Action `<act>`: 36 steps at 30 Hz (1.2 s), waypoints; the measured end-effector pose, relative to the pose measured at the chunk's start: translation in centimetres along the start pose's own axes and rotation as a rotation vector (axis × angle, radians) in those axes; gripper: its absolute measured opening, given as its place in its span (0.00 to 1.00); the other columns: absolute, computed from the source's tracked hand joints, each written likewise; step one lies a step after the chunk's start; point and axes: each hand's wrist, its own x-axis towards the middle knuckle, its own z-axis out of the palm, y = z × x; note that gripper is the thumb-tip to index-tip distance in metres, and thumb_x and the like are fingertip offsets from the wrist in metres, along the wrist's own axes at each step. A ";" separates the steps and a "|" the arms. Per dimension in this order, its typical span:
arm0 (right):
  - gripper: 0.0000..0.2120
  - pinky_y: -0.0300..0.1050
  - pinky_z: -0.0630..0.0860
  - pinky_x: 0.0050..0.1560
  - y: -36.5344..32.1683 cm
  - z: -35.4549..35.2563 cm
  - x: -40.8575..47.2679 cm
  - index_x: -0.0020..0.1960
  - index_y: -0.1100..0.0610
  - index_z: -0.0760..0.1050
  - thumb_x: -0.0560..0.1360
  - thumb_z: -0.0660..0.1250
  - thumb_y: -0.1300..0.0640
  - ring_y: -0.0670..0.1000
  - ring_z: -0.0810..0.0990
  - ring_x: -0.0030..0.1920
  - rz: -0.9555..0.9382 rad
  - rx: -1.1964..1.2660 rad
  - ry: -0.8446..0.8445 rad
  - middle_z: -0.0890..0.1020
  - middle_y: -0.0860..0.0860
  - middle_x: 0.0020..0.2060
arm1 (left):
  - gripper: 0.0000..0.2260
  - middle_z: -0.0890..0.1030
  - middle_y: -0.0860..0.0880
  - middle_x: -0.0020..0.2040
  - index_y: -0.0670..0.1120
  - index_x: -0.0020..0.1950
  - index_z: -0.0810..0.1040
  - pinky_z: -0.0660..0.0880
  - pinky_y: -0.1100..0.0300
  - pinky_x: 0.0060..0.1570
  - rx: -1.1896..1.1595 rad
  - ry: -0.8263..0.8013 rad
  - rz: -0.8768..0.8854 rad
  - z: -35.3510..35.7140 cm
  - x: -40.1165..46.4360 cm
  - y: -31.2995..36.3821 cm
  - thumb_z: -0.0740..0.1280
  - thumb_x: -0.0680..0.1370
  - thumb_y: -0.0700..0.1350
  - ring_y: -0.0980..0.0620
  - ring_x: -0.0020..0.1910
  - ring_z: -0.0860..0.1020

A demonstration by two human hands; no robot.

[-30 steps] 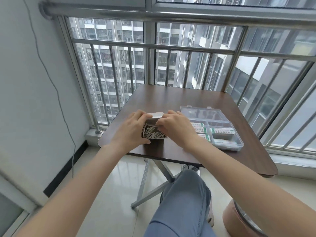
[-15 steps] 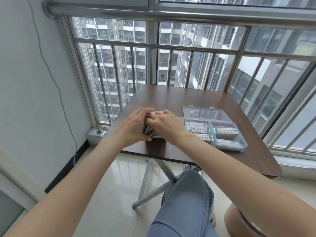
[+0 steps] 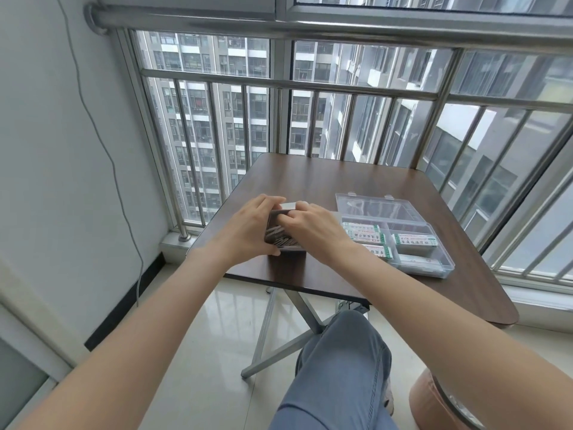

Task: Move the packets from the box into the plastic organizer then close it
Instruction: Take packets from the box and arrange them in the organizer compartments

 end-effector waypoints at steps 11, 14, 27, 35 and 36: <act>0.13 0.43 0.63 0.39 1.5 0.1 0.2 0.61 0.52 0.73 0.78 0.59 0.61 0.52 0.73 0.53 -0.027 0.050 -0.107 0.80 0.50 0.50 | 0.41 0.71 0.48 0.63 0.45 0.71 0.65 0.66 0.58 0.62 0.039 -0.028 0.012 -0.1 0.6 0.0 0.80 0.62 0.44 0.50 0.64 0.69; 0.10 0.44 0.64 0.40 0.9 0.4 0.0 0.58 0.54 0.75 0.79 0.60 0.57 0.55 0.75 0.54 -0.007 0.061 -0.069 0.81 0.51 0.52 | 0.41 0.72 0.48 0.63 0.45 0.71 0.65 0.66 0.58 0.63 0.044 -0.027 0.016 0.0 0.7 -0.2 0.80 0.62 0.44 0.50 0.64 0.69; 0.06 0.44 0.65 0.35 2.7 -0.9 -0.4 0.51 0.55 0.77 0.79 0.62 0.55 0.52 0.73 0.47 0.274 0.272 0.125 0.81 0.50 0.45 | 0.33 0.68 0.52 0.70 0.52 0.74 0.62 0.42 0.47 0.74 0.275 -0.066 -0.016 0.3 2.2 -0.7 0.71 0.71 0.51 0.50 0.70 0.66; 0.07 0.44 0.70 0.42 3.8 0.1 1.4 0.52 0.52 0.79 0.78 0.63 0.53 0.52 0.75 0.45 0.501 0.544 0.032 0.77 0.53 0.45 | 0.28 0.65 0.51 0.73 0.48 0.73 0.64 0.39 0.42 0.73 0.179 -0.111 -0.147 0.6 4.5 -0.7 0.62 0.77 0.59 0.52 0.74 0.59; 0.07 0.44 0.70 0.42 4.1 0.5 1.6 0.52 0.52 0.79 0.78 0.63 0.54 0.52 0.75 0.45 0.511 0.574 0.039 0.77 0.53 0.45 | 0.26 0.67 0.51 0.72 0.49 0.71 0.67 0.42 0.42 0.73 0.137 -0.085 -0.160 0.6 4.8 -0.6 0.62 0.77 0.59 0.52 0.73 0.62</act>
